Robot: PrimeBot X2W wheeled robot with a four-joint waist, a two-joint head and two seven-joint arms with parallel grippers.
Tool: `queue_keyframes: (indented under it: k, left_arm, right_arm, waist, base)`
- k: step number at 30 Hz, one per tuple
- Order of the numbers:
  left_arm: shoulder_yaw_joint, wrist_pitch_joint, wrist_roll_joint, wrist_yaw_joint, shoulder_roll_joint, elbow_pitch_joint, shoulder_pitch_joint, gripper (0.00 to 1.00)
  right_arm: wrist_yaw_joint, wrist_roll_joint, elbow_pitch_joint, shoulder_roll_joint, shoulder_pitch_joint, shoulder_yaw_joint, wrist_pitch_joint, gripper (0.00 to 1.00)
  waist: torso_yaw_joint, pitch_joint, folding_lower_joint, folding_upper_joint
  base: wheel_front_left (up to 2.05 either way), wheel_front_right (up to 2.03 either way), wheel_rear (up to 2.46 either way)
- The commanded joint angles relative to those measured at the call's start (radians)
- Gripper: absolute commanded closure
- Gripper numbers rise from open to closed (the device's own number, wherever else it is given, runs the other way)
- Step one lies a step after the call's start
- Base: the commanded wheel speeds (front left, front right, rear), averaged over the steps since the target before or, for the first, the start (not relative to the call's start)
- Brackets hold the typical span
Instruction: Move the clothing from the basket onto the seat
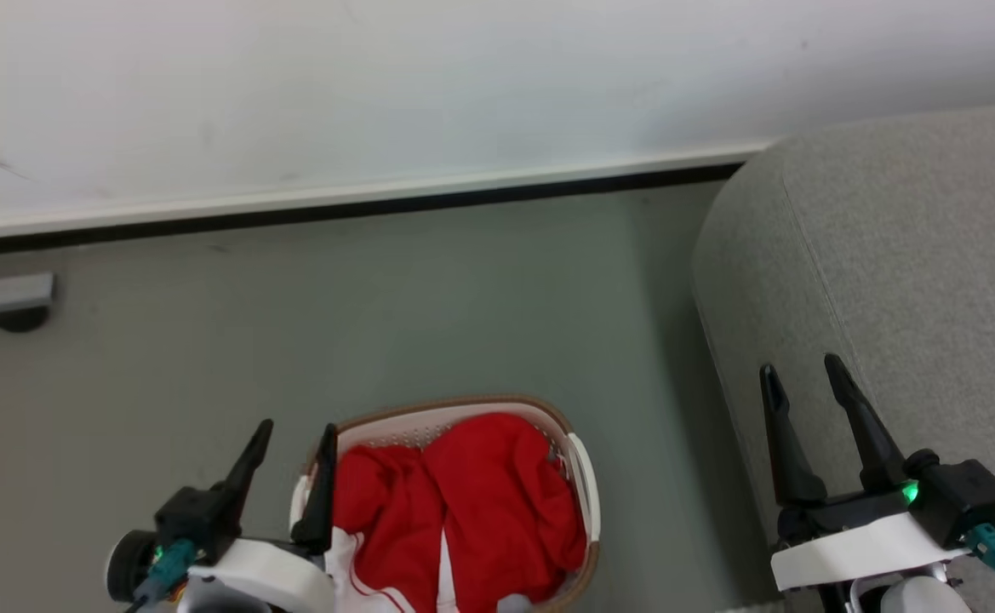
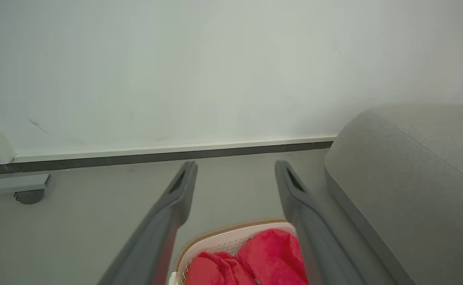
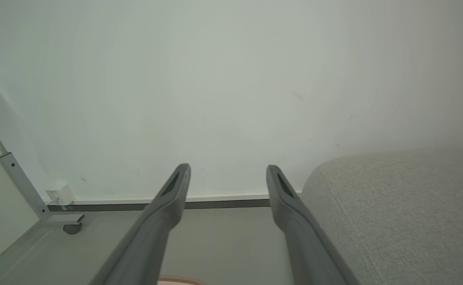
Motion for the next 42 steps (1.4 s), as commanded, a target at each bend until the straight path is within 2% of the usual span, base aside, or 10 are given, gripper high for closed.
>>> queue_keyframes:
  k: [1,14,24,29,36,42]
  left_arm:
    - [-0.002,-0.001,0.010,-0.005,0.016,0.022,-0.018,0.00]
    - [-0.068,-0.001,0.067,-0.012,0.105,0.369,-0.215,0.00]
    - [-0.198,0.077,0.116,-0.014,0.144,0.710,-0.416,0.00]
    - [-0.287,0.118,0.124,-0.014,0.165,0.830,-0.497,0.00]
    - [-0.396,0.185,0.086,-0.014,0.182,0.924,-0.572,0.00]
    - [-0.461,0.296,0.074,-0.014,0.206,0.953,-0.608,0.00]
  right_arm:
    - [-0.002,0.009,-0.003,-0.005,-0.014,-0.004,0.000,0.00]
    - [-0.002,0.078,-0.087,-0.004,-0.112,-0.048,0.000,0.00]
    - [-0.002,0.139,-0.169,-0.004,-0.169,-0.030,0.000,0.00]
    - [-0.002,0.166,-0.198,-0.004,-0.193,-0.020,0.000,0.00]
    - [-0.002,0.184,-0.230,-0.004,-0.216,-0.009,0.000,0.00]
    - [-0.002,0.195,-0.246,-0.004,-0.224,0.004,0.000,0.00]
  waist:
    - [-0.032,0.040,-0.0001,-0.0001]
    - [-0.153,0.221,-0.0001,-0.0001]
    - [-0.226,0.356,-0.0001,-0.0001]
    - [-0.252,0.423,-0.0001,-0.0001]
    - [-0.277,0.491,-0.0001,-0.0001]
    - [-0.295,0.526,-0.0001,-0.0001]
  base:
    - [0.00,0.00,0.00]
    - [0.00,0.00,0.00]
    - [0.00,0.00,0.00]
    - [0.00,0.00,0.00]
    - [0.00,0.00,0.00]
    - [0.00,0.00,0.00]
